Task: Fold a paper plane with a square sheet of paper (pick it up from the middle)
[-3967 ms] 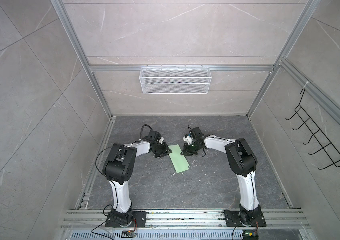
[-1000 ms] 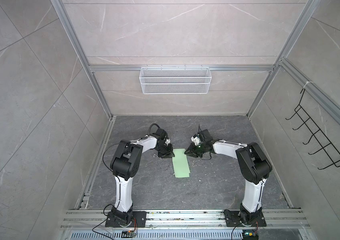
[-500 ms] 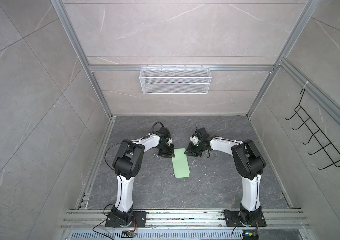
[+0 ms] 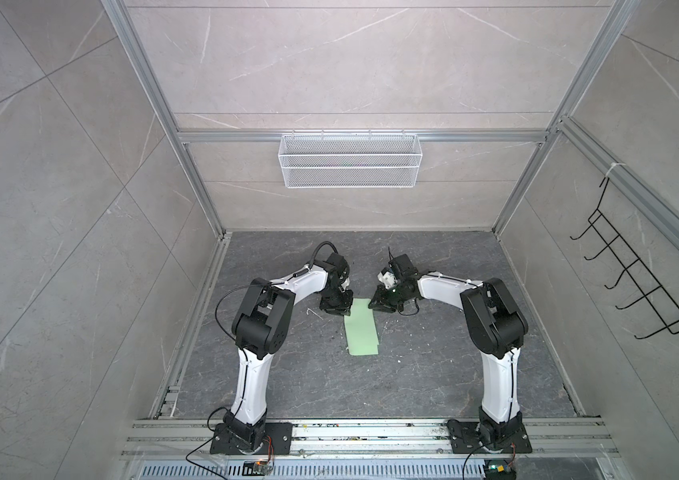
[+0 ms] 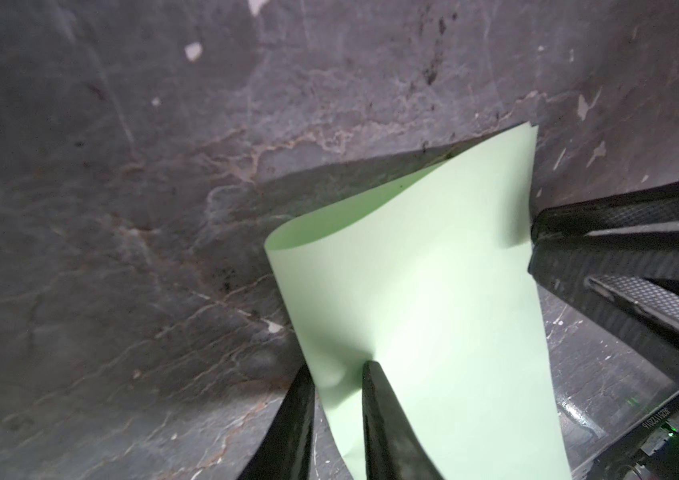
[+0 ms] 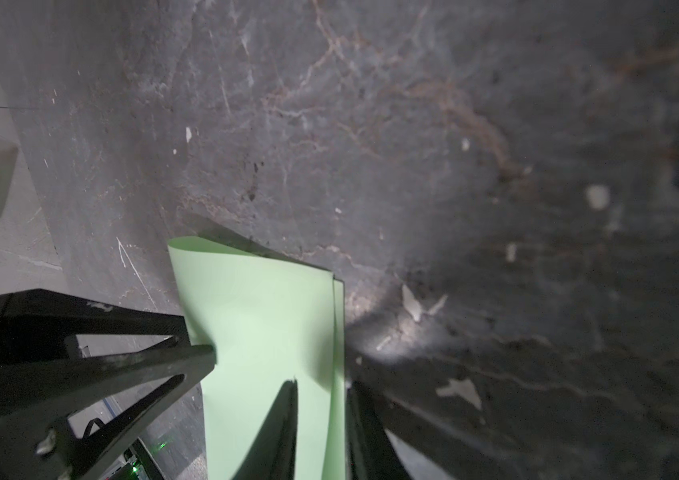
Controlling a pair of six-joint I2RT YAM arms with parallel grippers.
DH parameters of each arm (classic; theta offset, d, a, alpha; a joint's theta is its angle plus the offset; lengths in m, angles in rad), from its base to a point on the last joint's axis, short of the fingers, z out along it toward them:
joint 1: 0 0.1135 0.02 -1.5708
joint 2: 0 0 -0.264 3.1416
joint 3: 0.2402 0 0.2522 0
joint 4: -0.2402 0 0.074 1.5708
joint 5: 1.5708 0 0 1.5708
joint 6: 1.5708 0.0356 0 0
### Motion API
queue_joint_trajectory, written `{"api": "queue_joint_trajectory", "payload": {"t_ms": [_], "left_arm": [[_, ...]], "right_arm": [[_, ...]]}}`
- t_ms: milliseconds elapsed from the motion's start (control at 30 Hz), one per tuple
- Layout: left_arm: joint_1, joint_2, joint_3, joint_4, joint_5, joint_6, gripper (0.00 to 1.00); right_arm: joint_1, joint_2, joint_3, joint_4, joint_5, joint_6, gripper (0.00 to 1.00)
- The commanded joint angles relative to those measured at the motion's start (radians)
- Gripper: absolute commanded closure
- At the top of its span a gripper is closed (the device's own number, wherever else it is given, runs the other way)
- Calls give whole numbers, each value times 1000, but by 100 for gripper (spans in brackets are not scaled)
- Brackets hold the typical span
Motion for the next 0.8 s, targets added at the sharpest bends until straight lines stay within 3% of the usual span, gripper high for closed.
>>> {"api": "queue_joint_trajectory", "payload": {"t_ms": [0,767], "left_arm": [[-11,34,20,-67,-45,39,74],[-70,81,100,-165,-161,113,71]], "right_arm": [[5,53,-6,-87,57,-25,74],[11,65,-25,-100,116,-33,81]]}}
